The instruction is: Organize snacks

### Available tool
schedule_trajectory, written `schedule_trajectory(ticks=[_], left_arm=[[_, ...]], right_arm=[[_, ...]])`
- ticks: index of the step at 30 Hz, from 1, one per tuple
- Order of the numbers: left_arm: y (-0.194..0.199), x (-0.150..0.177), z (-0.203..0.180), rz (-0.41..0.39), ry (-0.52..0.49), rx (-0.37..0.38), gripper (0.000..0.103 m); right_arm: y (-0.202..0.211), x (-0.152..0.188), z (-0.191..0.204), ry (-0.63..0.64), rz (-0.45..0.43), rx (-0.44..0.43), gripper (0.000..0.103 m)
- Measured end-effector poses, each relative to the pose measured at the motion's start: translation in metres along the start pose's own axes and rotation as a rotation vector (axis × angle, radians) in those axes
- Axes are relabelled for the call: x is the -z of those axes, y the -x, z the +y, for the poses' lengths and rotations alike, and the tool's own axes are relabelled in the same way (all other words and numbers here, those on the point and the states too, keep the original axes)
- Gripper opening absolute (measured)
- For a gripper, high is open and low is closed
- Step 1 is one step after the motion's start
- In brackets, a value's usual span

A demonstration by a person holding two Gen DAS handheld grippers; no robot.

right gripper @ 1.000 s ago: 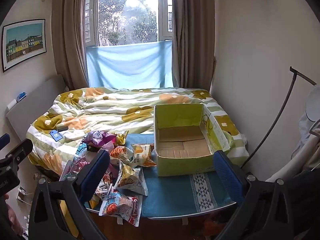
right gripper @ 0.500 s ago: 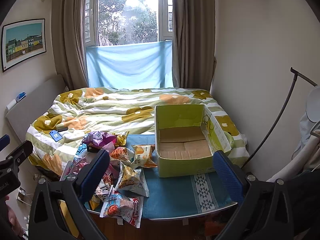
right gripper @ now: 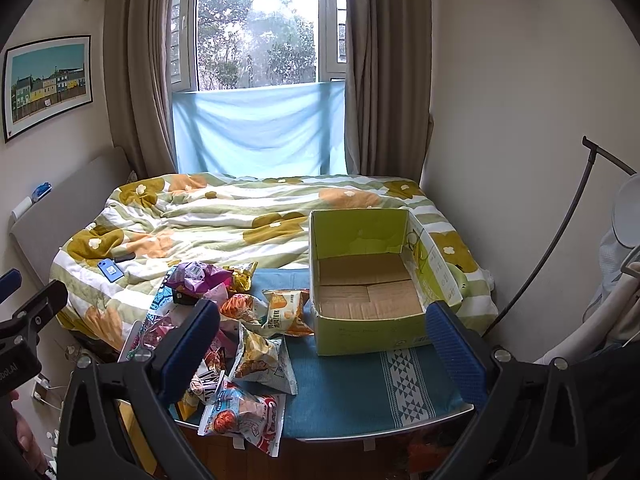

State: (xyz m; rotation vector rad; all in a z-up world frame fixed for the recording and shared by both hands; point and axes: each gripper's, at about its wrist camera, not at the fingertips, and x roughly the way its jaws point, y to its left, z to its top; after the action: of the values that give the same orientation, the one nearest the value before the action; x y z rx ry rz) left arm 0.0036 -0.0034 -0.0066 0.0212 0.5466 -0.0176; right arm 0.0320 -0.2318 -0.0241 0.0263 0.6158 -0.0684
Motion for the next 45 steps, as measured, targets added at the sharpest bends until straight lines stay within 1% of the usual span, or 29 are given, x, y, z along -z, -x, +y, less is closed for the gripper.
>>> schedule_trajectory(ticks=[45], left_arm=[[0.0024, -0.0035, -0.0016, 0.003, 0.006, 0.003, 0.103]], right_arm=[[-0.0031, -0.0004, 0.0032, -0.001, 0.005, -0.002, 0.103]])
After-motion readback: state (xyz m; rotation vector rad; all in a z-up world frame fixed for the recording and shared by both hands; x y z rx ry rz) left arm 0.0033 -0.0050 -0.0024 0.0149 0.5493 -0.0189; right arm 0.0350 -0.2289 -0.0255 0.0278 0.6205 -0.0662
